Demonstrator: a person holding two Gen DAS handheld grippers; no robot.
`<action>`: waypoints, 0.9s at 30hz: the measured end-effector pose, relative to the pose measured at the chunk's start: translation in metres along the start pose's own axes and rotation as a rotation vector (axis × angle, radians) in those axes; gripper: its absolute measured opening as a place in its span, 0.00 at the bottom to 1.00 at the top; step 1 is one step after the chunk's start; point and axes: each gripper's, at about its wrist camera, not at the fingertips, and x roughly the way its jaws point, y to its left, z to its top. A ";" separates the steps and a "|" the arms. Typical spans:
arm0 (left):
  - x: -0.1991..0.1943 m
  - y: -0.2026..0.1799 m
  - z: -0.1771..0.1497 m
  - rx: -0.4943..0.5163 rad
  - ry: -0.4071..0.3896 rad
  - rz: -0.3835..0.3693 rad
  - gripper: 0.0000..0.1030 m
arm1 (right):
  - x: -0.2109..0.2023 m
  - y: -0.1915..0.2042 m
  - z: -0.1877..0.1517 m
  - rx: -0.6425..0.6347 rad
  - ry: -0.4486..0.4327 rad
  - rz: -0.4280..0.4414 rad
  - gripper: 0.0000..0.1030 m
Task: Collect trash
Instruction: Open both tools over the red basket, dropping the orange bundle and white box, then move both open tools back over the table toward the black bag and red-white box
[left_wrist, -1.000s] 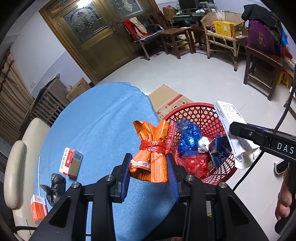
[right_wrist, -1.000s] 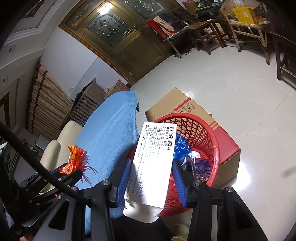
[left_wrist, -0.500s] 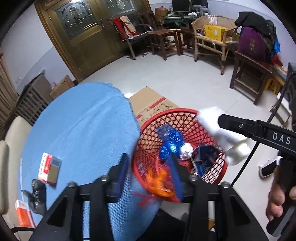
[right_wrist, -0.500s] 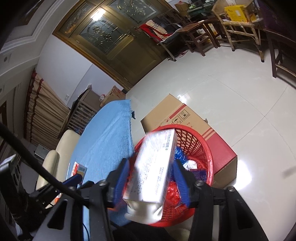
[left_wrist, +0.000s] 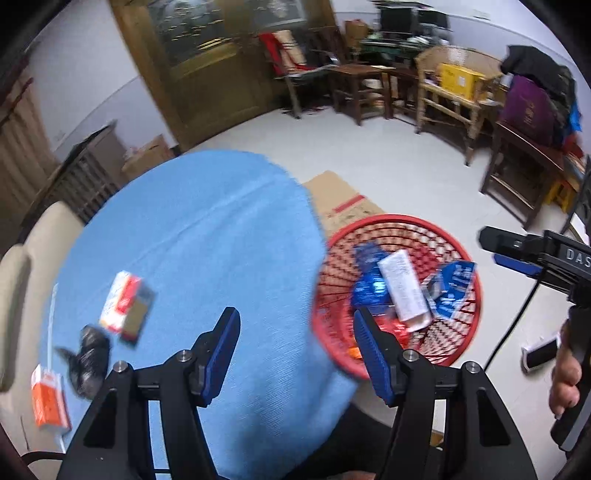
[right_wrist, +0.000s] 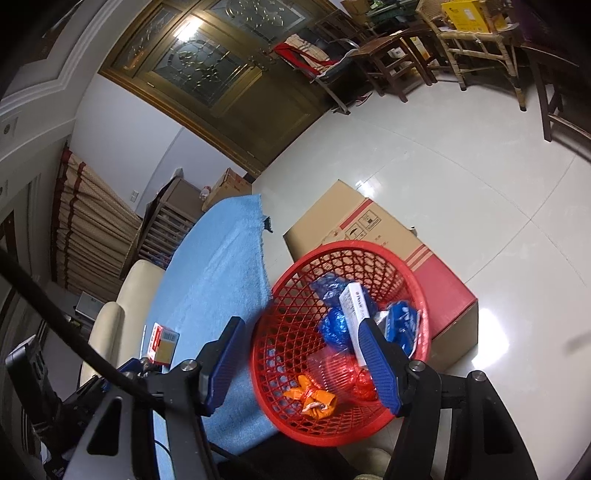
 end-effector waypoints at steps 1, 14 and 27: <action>-0.004 0.006 -0.002 -0.011 -0.006 0.030 0.63 | 0.001 0.004 -0.001 -0.008 0.003 0.001 0.66; -0.063 0.081 -0.022 -0.137 -0.124 0.228 0.68 | 0.017 0.071 -0.021 -0.149 0.057 0.030 0.66; -0.086 0.130 -0.046 -0.251 -0.171 0.259 0.69 | 0.027 0.134 -0.043 -0.277 0.102 0.044 0.66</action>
